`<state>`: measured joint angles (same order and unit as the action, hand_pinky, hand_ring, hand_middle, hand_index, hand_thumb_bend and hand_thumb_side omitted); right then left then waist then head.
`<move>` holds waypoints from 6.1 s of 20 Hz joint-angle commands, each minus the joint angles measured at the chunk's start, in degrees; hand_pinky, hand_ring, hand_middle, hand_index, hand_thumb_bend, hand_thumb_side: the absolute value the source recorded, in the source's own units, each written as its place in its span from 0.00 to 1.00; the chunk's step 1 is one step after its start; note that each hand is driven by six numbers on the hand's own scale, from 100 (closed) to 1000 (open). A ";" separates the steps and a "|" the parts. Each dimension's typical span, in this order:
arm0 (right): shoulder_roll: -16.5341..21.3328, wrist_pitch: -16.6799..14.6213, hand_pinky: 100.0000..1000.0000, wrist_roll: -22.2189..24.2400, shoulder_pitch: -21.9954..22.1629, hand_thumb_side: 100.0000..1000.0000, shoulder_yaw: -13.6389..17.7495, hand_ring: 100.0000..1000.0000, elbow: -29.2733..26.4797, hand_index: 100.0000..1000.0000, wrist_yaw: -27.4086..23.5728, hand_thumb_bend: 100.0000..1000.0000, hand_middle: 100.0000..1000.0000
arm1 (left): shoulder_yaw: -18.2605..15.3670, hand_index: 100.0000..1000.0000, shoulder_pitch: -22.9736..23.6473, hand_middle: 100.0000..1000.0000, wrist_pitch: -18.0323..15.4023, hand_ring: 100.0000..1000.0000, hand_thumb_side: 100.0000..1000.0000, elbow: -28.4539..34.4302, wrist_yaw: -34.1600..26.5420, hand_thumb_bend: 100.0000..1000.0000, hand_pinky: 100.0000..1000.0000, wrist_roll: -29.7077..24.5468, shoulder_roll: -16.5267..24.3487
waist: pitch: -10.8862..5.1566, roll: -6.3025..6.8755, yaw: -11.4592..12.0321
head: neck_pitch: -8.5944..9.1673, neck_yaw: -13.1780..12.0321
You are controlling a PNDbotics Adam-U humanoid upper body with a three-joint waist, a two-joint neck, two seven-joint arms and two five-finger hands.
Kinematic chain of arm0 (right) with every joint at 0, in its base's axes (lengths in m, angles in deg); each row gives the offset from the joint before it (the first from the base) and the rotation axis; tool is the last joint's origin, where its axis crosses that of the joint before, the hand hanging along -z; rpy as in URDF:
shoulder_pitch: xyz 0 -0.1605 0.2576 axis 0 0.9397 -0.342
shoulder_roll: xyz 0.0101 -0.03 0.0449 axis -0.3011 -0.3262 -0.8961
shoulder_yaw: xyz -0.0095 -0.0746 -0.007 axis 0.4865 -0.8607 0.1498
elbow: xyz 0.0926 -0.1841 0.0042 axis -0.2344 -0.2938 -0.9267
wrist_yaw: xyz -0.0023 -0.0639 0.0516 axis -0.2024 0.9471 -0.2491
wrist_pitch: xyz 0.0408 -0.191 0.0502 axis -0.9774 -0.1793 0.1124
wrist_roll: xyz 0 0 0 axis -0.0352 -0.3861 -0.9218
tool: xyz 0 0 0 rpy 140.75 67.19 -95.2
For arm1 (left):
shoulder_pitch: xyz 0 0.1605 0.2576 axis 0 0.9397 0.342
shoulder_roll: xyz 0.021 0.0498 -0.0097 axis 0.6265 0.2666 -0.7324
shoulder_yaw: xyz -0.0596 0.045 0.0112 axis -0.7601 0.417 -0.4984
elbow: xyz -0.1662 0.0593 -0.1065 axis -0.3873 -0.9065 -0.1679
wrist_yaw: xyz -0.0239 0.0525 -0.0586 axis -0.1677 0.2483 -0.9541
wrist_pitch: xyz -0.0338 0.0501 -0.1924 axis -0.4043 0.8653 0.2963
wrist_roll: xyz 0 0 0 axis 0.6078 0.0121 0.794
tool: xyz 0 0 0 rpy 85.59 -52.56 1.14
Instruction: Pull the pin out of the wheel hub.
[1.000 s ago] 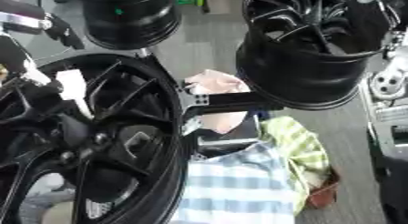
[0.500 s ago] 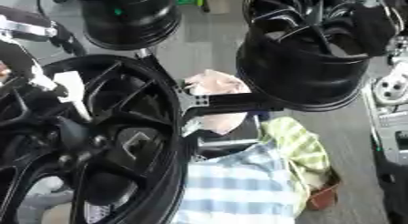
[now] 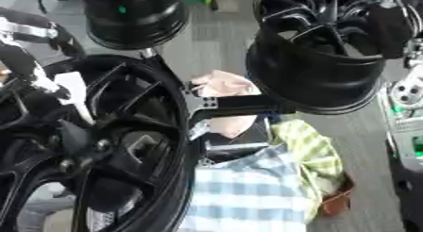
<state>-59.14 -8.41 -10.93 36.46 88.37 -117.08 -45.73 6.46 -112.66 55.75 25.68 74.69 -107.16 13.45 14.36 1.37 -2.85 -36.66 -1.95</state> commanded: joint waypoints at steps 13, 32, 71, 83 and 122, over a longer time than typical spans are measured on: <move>1.84 -0.03 0.72 -0.66 -0.87 0.48 0.73 0.72 -0.56 0.79 -0.71 0.00 0.65 | -1.37 0.75 -0.80 0.54 -1.18 0.70 0.37 -1.37 3.73 0.55 0.77 -0.27 0.33 | -0.78 -0.06 0.03 | 0.66 -0.70; 1.61 -0.38 0.72 -0.64 -0.83 0.48 0.66 0.72 -0.61 0.79 -0.63 0.00 0.65 | -1.25 0.65 -0.67 0.41 -0.91 0.57 0.42 -1.57 8.25 0.54 0.68 -0.94 0.36 | -1.08 -0.28 0.38 | 0.75 -0.90; 1.05 -0.68 0.73 -1.06 -0.34 0.49 0.68 0.73 -0.84 0.79 -0.49 0.00 0.66 | -2.90 0.34 -0.87 0.06 2.80 0.28 0.00 4.04 4.26 0.20 0.50 -0.66 1.78 | -1.70 -0.61 0.58 | 1.21 -1.11; 0.67 -0.83 0.73 -1.29 0.00 0.47 0.75 0.73 -1.26 0.80 0.35 0.00 0.66 | -10.59 0.24 -2.77 0.00 7.97 0.20 0.00 8.95 -3.14 0.13 0.46 3.87 4.89 | -2.53 -0.69 0.78 | 1.32 -1.08; 1.19 -0.18 0.73 -2.27 0.89 0.47 1.72 0.73 -2.13 0.80 1.02 0.00 0.66 | -33.88 0.32 7.06 0.03 22.30 0.34 0.00 -26.58 -0.05 0.04 0.55 31.74 14.09 | -2.48 -0.52 1.21 | 1.08 0.76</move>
<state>-59.27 -8.49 -13.00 38.01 89.64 -117.86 -44.61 -27.55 -104.95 78.41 -1.23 74.76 -74.90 24.20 12.78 0.64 -1.65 -36.14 -1.26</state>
